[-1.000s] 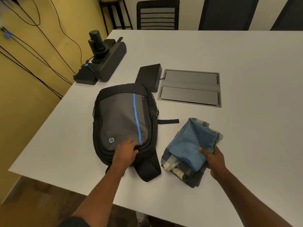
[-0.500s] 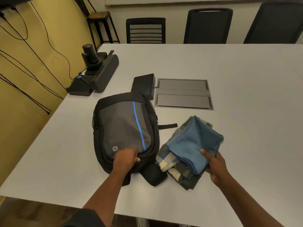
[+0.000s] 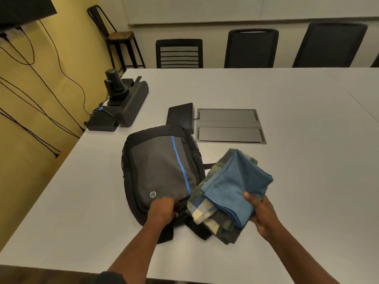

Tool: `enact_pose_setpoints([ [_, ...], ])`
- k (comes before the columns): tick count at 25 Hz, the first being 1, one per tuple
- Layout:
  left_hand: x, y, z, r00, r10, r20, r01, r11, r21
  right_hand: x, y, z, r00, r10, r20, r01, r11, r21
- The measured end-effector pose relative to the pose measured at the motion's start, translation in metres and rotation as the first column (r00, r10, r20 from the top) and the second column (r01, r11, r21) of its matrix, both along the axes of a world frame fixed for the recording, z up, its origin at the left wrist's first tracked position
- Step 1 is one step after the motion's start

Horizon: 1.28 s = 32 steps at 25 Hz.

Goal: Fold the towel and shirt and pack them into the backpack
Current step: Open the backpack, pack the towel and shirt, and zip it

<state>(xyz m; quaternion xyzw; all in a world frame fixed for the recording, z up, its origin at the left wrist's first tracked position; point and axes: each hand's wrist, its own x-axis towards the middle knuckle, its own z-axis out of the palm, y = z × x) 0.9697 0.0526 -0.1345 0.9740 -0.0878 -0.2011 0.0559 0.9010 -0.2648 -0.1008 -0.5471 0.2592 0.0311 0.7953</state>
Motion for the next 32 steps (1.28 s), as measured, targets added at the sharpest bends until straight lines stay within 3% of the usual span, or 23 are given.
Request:
enact_pose_setpoints([
  [5, 0.004, 0.000, -0.007, 0.995, 0.059, 0.076, -0.055, 0.997, -0.055, -0.005, -0.002, 0.002, 1.000, 0.004, -0.014, -0.005, 1.000, -0.026],
  [9, 0.010, 0.006, 0.002, 0.985, 0.166, 0.052, -0.152, 0.967, -0.204, -0.010, -0.005, -0.004, 0.999, 0.018, -0.027, -0.018, 1.000, 0.000],
  [14, 0.032, 0.012, 0.042, 0.965, 0.253, 0.074, -0.176, 0.828, -0.533, -0.011, -0.007, -0.011, 0.990, 0.139, -0.017, -0.136, 0.982, 0.131],
  [17, 0.050, 0.010, 0.082, 0.943, 0.292, 0.160, -0.124, 0.754, -0.645, -0.006, 0.001, -0.011, 0.963, 0.269, -0.006, -0.266, 0.953, 0.146],
  [23, 0.095, 0.012, 0.148, 0.893, 0.310, 0.325, -0.020, 0.751, -0.660, 0.015, 0.032, -0.019, 0.960, 0.256, -0.116, -0.252, 0.967, 0.047],
  [27, 0.136, 0.024, 0.180, 0.835, 0.288, 0.469, 0.021, 0.835, -0.549, 0.024, 0.038, -0.023, 0.952, 0.214, -0.220, -0.228, 0.973, -0.041],
  [32, 0.172, 0.033, 0.205, 0.867, 0.209, 0.452, 0.041, 0.875, -0.482, 0.034, 0.046, -0.006, 0.950, 0.169, -0.263, -0.206, 0.972, -0.117],
])
